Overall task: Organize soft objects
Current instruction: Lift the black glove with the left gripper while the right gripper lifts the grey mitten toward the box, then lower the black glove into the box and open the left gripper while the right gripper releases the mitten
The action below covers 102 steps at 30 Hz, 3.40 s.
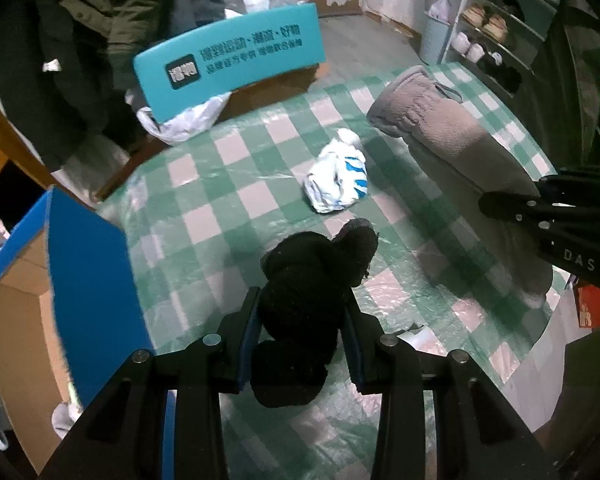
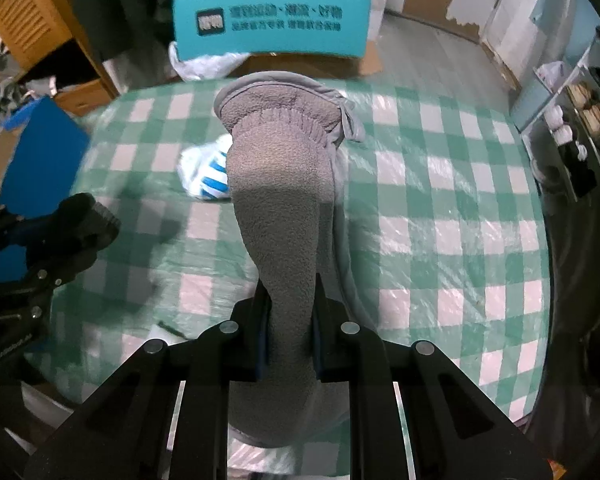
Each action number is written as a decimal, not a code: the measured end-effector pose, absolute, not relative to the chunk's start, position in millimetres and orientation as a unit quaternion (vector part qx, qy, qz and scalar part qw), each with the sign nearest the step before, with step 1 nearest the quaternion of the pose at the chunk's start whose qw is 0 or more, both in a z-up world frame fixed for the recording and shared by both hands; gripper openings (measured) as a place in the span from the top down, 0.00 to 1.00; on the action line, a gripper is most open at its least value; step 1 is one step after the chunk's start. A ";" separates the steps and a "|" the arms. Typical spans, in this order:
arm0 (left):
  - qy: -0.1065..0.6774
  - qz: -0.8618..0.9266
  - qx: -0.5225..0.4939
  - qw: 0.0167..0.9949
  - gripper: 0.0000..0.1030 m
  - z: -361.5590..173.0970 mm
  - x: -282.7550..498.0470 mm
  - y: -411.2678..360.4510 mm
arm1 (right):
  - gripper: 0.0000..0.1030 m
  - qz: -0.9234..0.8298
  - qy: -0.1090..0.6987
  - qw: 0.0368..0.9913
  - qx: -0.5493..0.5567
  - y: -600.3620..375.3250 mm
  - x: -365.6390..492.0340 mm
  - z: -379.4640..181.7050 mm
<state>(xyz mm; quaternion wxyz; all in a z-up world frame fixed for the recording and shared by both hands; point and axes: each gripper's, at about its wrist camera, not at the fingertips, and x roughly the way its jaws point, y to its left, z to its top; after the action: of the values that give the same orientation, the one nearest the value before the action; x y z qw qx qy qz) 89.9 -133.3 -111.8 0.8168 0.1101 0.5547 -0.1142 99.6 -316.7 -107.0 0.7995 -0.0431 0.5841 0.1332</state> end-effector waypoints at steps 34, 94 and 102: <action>0.510 -0.058 0.095 0.853 0.63 -44.8 50.4 -69.0 | 0.86 0.240 0.516 0.822 -0.039 -233.4 90.4 -23.6; 0.514 0.090 -0.021 0.853 0.63 -51.5 6.8 138.4 | 0.86 0.374 0.537 0.748 -0.112 22.8 73.8 -27.1; 0.518 0.103 -0.029 0.848 0.56 -54.9 5.9 144.5 | 0.71 0.380 0.539 0.743 -0.114 30.2 70.3 -35.3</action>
<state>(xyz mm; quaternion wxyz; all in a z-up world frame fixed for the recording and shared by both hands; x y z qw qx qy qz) 5.9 144.5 -54.9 0.8484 -0.0291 0.5184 0.1030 70.3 30.2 -35.3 0.7428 -0.1142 0.5391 0.3802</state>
